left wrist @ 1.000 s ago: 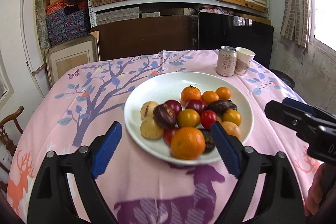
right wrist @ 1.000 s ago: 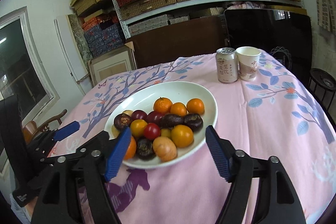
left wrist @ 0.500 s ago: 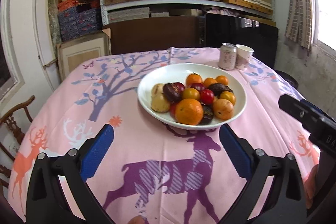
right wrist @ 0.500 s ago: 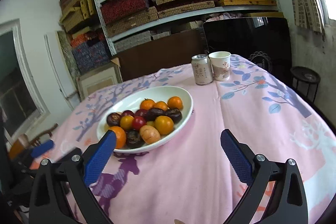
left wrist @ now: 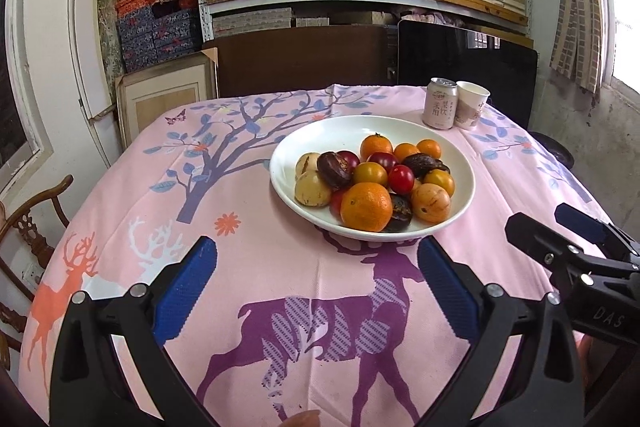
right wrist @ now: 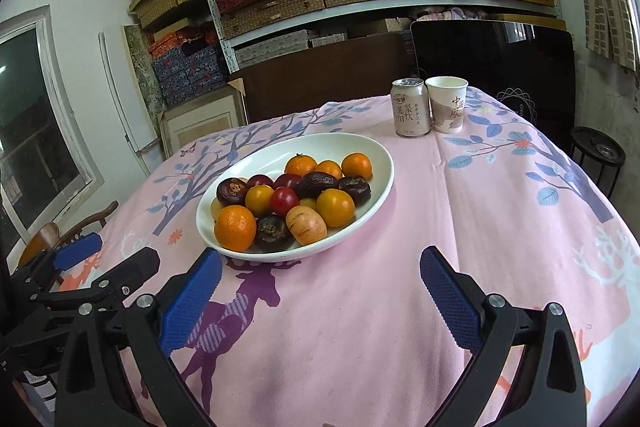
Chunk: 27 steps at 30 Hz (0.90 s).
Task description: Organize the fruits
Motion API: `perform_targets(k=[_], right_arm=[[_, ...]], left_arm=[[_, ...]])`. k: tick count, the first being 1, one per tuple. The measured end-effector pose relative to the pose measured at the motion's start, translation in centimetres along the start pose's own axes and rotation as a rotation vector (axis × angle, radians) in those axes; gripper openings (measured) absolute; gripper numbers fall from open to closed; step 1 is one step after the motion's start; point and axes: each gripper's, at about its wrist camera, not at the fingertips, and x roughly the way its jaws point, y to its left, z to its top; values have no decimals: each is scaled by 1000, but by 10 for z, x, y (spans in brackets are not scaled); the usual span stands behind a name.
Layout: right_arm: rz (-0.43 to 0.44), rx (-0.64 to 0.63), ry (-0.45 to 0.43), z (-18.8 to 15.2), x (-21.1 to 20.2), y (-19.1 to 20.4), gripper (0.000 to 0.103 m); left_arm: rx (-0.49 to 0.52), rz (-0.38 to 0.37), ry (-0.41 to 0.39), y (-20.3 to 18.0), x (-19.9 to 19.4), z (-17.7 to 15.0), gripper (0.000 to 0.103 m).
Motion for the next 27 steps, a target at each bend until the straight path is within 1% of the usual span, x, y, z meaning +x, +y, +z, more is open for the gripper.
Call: perform_targets(k=[11, 19, 22, 27], right_arm=[[-6, -10, -11, 1, -3, 1, 100], [-2, -16, -13, 1, -5, 3, 100], [-3, -16, -12, 1, -5, 3, 100], [-5, -17, -10, 1, -5, 3, 100]], left_arm=[[-7, -11, 8, 1, 1, 0, 99], [-7, -1, -10, 2, -2, -1, 99], [-15, -12, 0, 3, -1, -2, 99], [-10, -4, -1, 2, -1, -2, 99]])
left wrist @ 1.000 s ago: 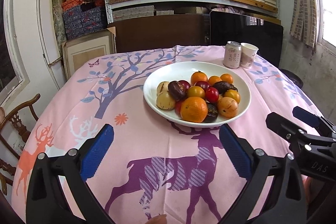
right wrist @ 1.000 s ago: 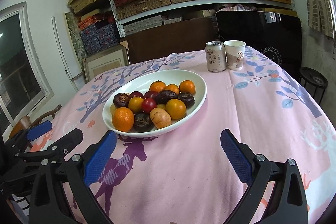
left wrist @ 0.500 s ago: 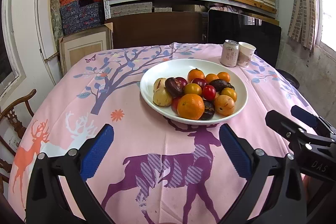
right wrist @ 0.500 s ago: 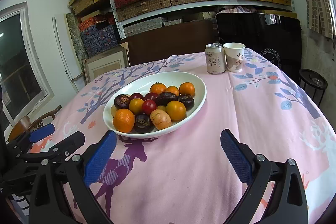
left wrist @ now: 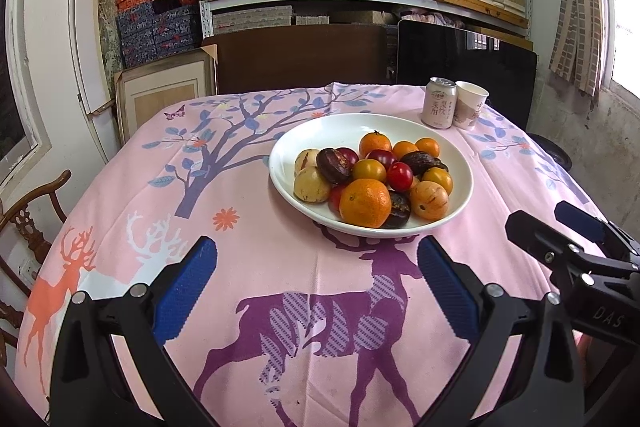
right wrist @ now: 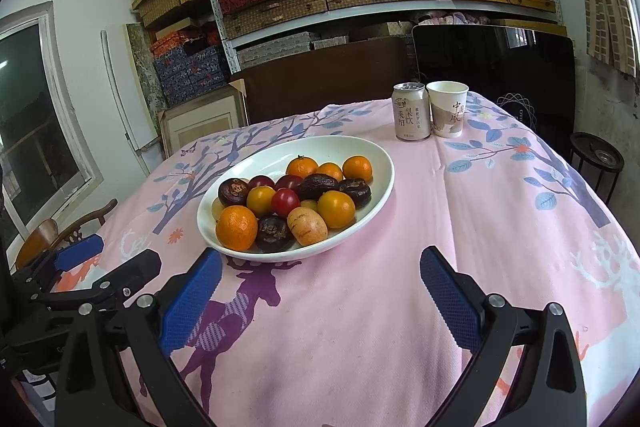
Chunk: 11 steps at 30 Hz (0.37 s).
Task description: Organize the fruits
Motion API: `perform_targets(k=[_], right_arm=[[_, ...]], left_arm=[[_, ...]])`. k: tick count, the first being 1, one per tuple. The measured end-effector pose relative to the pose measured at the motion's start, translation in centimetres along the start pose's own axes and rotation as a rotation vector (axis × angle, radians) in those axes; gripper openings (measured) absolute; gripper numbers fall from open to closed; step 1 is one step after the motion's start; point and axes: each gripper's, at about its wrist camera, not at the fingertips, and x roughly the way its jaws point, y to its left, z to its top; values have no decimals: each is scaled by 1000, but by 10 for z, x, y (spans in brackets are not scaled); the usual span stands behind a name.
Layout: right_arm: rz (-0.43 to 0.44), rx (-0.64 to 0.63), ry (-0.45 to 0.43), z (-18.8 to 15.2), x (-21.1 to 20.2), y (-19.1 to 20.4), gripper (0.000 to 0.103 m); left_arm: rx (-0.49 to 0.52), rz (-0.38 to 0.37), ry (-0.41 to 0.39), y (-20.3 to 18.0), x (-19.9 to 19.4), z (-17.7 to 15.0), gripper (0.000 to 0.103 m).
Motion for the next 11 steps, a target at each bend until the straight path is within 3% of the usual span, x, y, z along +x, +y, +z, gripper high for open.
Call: perform_targets(k=[6, 11], right_arm=[[3, 10, -5, 0, -1, -1, 100], [9, 35, -5, 0, -1, -4, 100]], left_arm=[[3, -8, 12, -1, 2, -1, 99], [106, 37, -16, -20, 0, -6, 98]])
